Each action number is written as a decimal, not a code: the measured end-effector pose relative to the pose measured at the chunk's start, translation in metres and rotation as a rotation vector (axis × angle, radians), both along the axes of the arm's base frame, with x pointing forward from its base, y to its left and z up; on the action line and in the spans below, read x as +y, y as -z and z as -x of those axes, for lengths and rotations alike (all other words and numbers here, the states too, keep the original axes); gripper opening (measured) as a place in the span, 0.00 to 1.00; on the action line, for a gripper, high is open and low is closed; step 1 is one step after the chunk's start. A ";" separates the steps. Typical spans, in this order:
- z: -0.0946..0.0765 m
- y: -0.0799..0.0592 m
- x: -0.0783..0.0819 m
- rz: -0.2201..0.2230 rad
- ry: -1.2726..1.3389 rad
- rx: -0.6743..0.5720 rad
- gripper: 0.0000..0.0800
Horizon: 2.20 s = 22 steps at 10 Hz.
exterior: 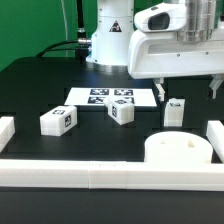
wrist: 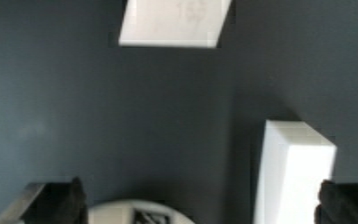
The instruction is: Assemble stool
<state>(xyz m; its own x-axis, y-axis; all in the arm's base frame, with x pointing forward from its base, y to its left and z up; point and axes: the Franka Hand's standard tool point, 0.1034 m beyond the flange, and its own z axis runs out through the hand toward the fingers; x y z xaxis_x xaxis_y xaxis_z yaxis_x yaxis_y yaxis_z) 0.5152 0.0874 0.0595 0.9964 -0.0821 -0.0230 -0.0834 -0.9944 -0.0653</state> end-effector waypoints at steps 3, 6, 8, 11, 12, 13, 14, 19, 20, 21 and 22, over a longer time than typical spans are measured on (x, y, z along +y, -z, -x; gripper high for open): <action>0.015 0.010 -0.003 -0.013 0.197 0.041 0.81; 0.015 0.011 -0.002 -0.014 0.196 0.042 0.81; 0.020 0.018 -0.007 -0.013 0.144 0.064 0.81; 0.023 0.017 -0.011 -0.015 0.116 0.236 0.81; 0.027 0.017 -0.012 -0.016 0.103 0.309 0.81; 0.026 0.017 -0.012 -0.018 0.098 0.358 0.81; 0.029 0.015 -0.010 -0.018 0.089 0.456 0.81; 0.037 0.024 -0.004 -0.065 0.029 0.764 0.81; 0.039 0.025 -0.005 -0.069 0.023 0.835 0.81; 0.031 0.031 -0.003 -0.073 0.027 0.811 0.81; 0.032 0.032 -0.001 -0.084 0.038 0.801 0.81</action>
Offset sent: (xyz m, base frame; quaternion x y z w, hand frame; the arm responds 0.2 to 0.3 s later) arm 0.0000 0.0000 0.0000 0.0000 0.0000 0.1296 0.9916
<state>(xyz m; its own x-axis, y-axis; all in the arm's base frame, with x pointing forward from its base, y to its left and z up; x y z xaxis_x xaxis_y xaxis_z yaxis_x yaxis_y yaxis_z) 0.4835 0.0869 0.0275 0.6714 -0.0817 -0.7366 -0.1704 -0.9843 -0.0462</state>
